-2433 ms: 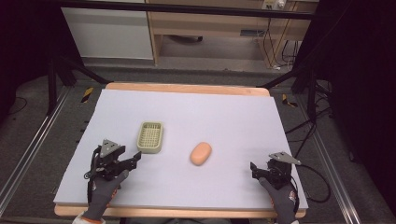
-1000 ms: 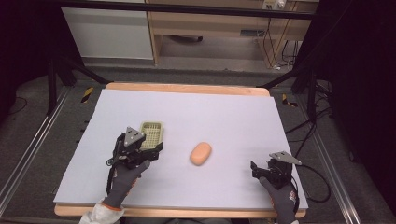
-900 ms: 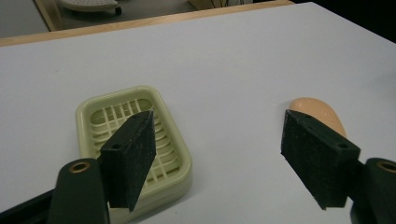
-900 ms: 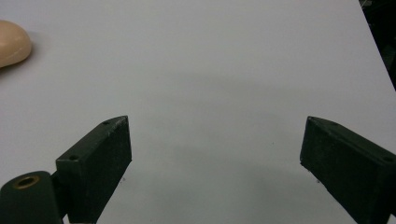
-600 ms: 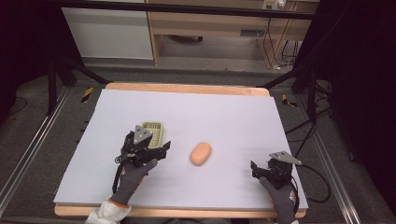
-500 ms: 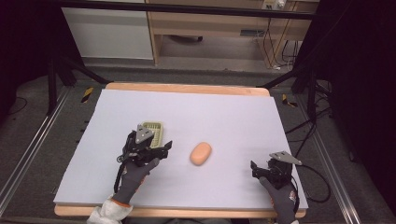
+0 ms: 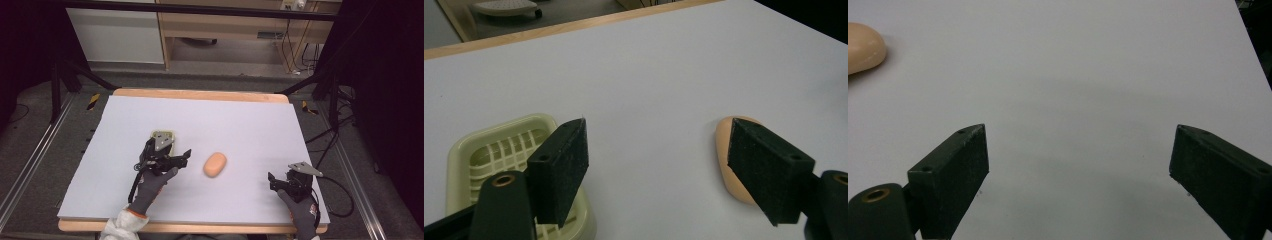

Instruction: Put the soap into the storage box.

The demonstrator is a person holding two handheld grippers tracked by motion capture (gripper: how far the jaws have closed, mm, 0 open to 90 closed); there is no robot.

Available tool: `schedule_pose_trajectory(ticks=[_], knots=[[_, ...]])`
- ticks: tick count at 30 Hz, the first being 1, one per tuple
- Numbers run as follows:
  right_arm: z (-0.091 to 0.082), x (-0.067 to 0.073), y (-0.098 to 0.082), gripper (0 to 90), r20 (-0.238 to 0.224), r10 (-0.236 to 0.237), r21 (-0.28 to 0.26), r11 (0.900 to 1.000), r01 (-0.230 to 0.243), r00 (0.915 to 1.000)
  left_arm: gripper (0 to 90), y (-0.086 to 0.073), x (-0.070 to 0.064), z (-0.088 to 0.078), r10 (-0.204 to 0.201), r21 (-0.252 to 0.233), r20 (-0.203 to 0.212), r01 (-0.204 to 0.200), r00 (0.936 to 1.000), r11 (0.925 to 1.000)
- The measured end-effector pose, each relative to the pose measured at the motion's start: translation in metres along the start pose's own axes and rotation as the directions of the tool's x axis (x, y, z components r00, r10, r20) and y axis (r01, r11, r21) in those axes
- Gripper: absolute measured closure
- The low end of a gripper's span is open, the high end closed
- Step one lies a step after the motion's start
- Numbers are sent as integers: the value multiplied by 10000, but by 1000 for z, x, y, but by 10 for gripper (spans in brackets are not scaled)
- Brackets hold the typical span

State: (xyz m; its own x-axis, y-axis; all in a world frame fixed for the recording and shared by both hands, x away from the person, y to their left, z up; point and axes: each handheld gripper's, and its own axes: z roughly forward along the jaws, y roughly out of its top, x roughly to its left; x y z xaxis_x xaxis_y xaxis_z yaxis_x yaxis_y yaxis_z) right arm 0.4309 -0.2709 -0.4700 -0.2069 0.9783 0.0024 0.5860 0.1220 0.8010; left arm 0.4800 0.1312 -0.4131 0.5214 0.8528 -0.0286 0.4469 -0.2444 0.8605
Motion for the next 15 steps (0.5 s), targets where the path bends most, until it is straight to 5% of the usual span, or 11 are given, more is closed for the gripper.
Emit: schedule_pose_trajectory(ticks=[15], knots=[[2, 1, 0, 88, -66, -57, 111, 9999, 58, 10000, 237, 5, -23, 27, 338, 368, 329, -350, 9989, 9987]])
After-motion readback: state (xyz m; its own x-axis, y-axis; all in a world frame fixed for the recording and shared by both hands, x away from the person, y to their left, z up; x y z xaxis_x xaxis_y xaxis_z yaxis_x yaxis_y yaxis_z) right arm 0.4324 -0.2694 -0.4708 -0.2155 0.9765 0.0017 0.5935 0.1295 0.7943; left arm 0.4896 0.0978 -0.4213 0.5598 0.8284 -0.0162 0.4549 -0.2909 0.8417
